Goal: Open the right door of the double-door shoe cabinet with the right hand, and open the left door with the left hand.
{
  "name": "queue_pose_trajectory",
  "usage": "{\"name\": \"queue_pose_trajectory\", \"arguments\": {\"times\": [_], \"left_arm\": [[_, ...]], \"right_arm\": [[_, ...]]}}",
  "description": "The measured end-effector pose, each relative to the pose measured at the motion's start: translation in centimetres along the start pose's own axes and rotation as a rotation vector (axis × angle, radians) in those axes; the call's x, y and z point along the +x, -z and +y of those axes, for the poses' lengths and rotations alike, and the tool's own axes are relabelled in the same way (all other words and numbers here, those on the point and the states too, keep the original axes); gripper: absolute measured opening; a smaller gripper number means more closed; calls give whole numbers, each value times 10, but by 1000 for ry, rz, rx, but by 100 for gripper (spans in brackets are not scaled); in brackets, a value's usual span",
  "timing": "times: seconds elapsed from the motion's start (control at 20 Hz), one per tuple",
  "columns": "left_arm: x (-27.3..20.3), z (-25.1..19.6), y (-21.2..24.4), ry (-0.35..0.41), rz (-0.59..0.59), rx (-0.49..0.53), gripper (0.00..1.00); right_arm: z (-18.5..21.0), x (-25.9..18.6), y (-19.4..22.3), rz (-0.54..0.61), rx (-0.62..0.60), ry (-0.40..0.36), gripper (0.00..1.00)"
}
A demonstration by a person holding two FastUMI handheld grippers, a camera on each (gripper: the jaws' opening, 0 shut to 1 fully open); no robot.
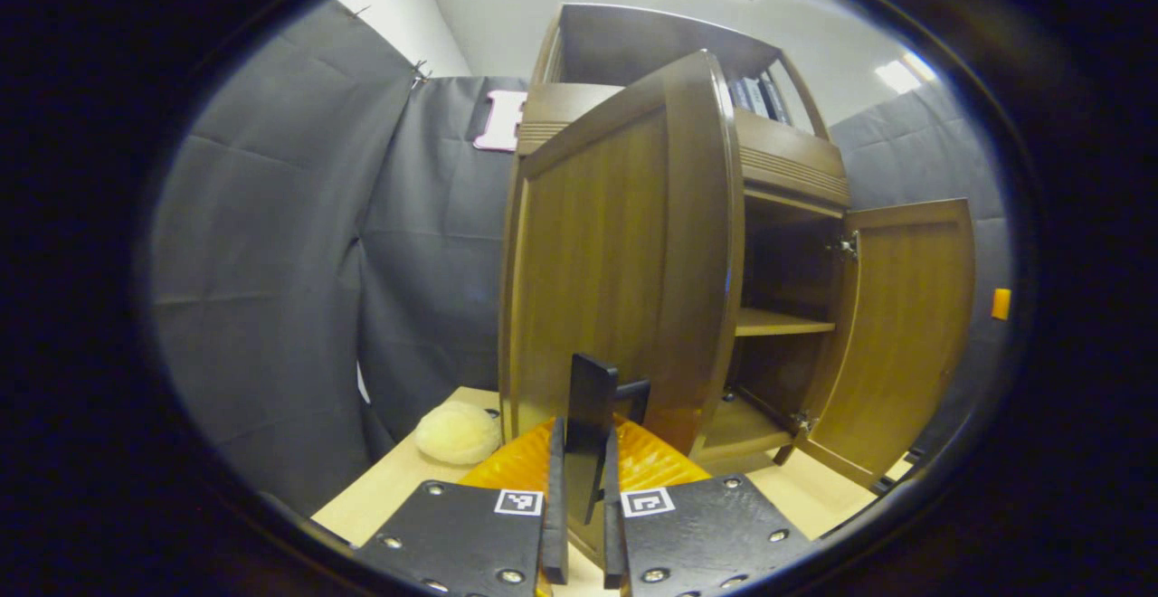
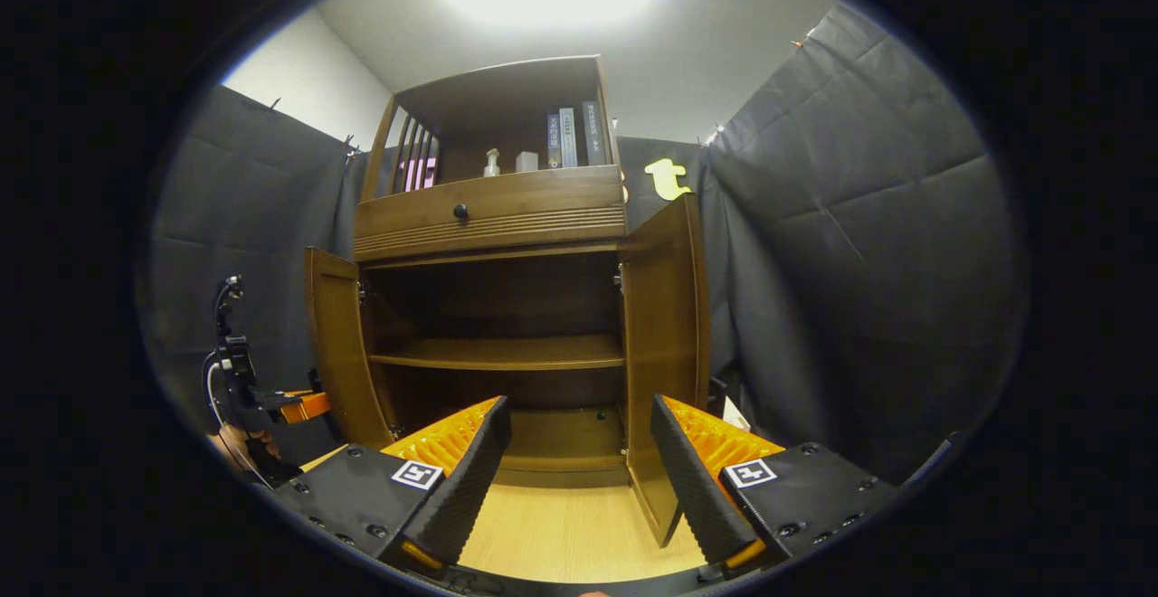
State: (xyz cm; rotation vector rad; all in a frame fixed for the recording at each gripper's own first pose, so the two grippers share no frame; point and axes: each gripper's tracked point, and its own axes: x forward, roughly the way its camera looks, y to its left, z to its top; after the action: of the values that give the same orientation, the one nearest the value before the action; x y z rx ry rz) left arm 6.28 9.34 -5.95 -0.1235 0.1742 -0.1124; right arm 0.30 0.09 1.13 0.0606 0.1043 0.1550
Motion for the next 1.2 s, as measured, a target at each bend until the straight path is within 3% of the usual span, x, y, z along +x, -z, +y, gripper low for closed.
{"name": "queue_pose_trajectory", "arguments": {"times": [0.05, 0.15, 0.2, 0.3, 0.4, 0.45, 0.6, 0.75, 0.8, 1.05, 1.2], "left_arm": [[1, 1, 1, -4, 7, -2, 19], [3, 1, -3, -9, 7, -1, 14], [3, 1, -5, -11, 1, 8, 19], [3, 2, -6, -21, -5, 25, 14], [-1, -1, -7, -35, -12, 26, 14], [0, 3, -5, -44, -16, 25, 14], [-1, 3, -5, -56, -20, 21, 14], [-2, 4, -5, -75, -30, 26, 14], [-2, 4, -5, -79, -32, 24, 14], [-4, 7, -4, -102, -41, 38, 14], [-3, 8, -2, -121, -48, 37, 14]], "right_arm": [[4, 0, 2, 1, -1, -9, 97], [13, 5, 1, -1, -7, -22, 97], [16, 6, -1, -4, -7, -28, 97], [21, 6, -1, -6, -4, -39, 97], [26, 6, 0, -8, -5, -47, 94], [28, 7, 0, -8, -5, -50, 97], [35, 11, 2, -3, -5, -64, 94], [44, 14, 2, -5, -10, -78, 97], [46, 14, 2, -7, -13, -81, 94], [58, 22, 3, -10, -20, -78, 97], [65, 24, 5, -11, -29, -64, 94]]}}
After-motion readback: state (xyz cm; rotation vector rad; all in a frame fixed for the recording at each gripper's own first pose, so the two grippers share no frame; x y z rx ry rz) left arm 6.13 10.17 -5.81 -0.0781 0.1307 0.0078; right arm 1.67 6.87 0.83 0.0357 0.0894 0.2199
